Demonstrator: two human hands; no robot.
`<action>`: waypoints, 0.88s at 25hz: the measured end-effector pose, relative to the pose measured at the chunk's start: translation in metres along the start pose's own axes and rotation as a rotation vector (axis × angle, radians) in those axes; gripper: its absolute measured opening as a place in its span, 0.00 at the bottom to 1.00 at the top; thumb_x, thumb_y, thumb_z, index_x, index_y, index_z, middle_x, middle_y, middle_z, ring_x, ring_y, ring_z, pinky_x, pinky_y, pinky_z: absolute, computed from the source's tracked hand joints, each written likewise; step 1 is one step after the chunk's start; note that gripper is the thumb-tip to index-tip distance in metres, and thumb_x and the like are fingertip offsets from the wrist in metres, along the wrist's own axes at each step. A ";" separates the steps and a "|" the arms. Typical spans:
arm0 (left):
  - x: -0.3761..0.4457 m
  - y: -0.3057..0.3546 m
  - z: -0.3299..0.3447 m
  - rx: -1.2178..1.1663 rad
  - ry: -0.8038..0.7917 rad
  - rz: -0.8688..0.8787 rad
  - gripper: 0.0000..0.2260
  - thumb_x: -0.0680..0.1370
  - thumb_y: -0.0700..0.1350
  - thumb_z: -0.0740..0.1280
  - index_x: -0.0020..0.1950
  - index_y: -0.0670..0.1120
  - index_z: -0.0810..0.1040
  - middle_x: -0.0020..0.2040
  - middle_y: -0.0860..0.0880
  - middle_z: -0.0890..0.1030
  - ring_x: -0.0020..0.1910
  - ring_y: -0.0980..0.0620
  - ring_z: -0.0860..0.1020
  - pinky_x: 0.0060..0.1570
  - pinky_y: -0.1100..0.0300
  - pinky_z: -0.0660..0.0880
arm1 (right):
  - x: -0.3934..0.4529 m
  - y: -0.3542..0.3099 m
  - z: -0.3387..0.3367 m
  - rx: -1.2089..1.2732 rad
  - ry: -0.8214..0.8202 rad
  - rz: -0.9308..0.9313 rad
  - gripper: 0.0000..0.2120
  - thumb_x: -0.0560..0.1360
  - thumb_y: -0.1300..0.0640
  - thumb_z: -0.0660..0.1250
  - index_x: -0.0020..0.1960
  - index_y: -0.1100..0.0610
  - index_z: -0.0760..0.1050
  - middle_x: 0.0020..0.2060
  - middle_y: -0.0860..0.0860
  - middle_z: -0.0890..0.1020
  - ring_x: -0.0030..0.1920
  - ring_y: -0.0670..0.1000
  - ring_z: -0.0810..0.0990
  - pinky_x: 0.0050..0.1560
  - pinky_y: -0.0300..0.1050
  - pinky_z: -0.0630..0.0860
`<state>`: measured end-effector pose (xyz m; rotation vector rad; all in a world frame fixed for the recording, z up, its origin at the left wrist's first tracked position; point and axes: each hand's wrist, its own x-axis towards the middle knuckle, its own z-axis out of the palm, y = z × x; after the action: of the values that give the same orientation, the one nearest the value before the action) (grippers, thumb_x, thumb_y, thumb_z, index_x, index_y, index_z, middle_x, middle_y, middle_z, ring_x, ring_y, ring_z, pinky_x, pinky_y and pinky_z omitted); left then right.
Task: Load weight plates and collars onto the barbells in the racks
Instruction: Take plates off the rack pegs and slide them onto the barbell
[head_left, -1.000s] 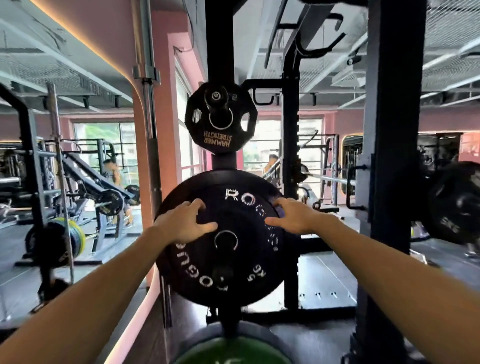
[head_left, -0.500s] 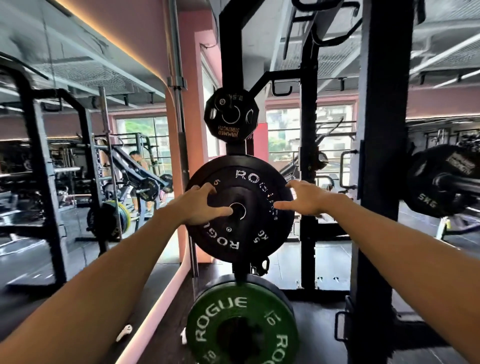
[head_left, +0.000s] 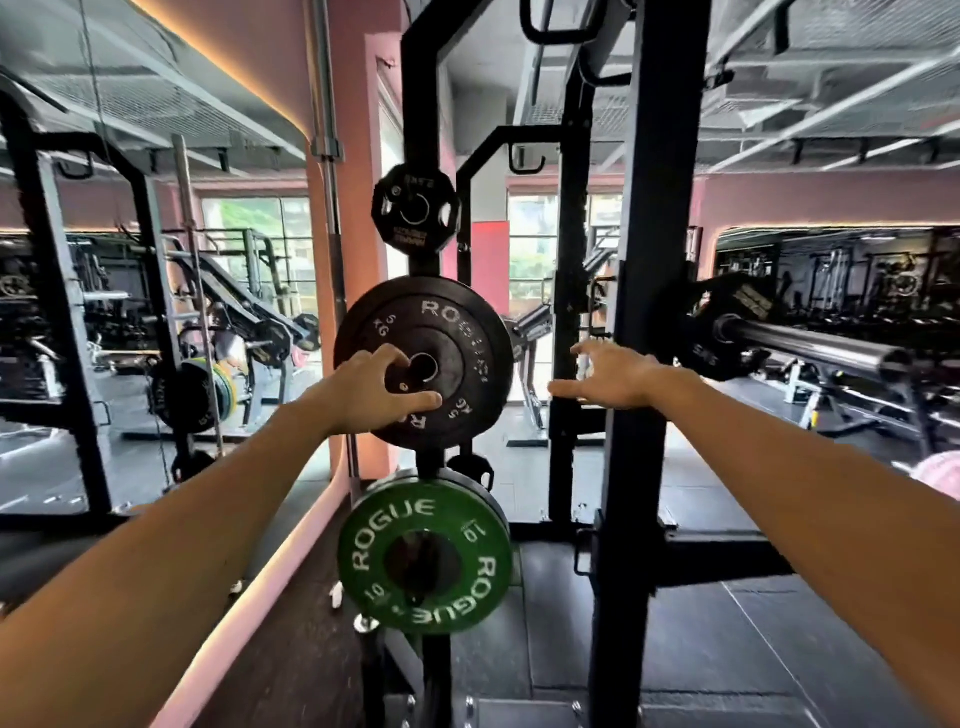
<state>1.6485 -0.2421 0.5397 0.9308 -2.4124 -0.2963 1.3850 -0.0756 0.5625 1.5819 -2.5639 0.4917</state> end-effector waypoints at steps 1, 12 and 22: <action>-0.008 0.014 0.004 -0.009 -0.015 0.005 0.36 0.68 0.68 0.71 0.69 0.51 0.69 0.65 0.45 0.72 0.62 0.46 0.74 0.59 0.54 0.70 | -0.016 0.011 -0.007 -0.014 -0.005 0.027 0.44 0.70 0.29 0.63 0.77 0.50 0.54 0.77 0.51 0.58 0.74 0.56 0.62 0.73 0.59 0.58; -0.005 0.195 0.075 -0.057 -0.118 0.199 0.37 0.70 0.68 0.68 0.72 0.49 0.67 0.67 0.43 0.72 0.63 0.43 0.73 0.60 0.51 0.70 | -0.135 0.188 -0.071 -0.118 0.083 0.282 0.46 0.68 0.28 0.63 0.76 0.51 0.57 0.76 0.52 0.61 0.74 0.55 0.62 0.71 0.56 0.63; 0.070 0.370 0.185 -0.161 -0.123 0.236 0.35 0.71 0.66 0.70 0.71 0.51 0.66 0.69 0.47 0.70 0.65 0.46 0.71 0.59 0.55 0.67 | -0.128 0.400 -0.123 -0.103 0.095 0.338 0.41 0.71 0.35 0.66 0.76 0.52 0.57 0.75 0.55 0.61 0.73 0.58 0.63 0.72 0.59 0.62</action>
<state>1.2968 -0.0141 0.5536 0.5655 -2.5360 -0.4624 1.0794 0.2378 0.5581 1.0692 -2.7420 0.4393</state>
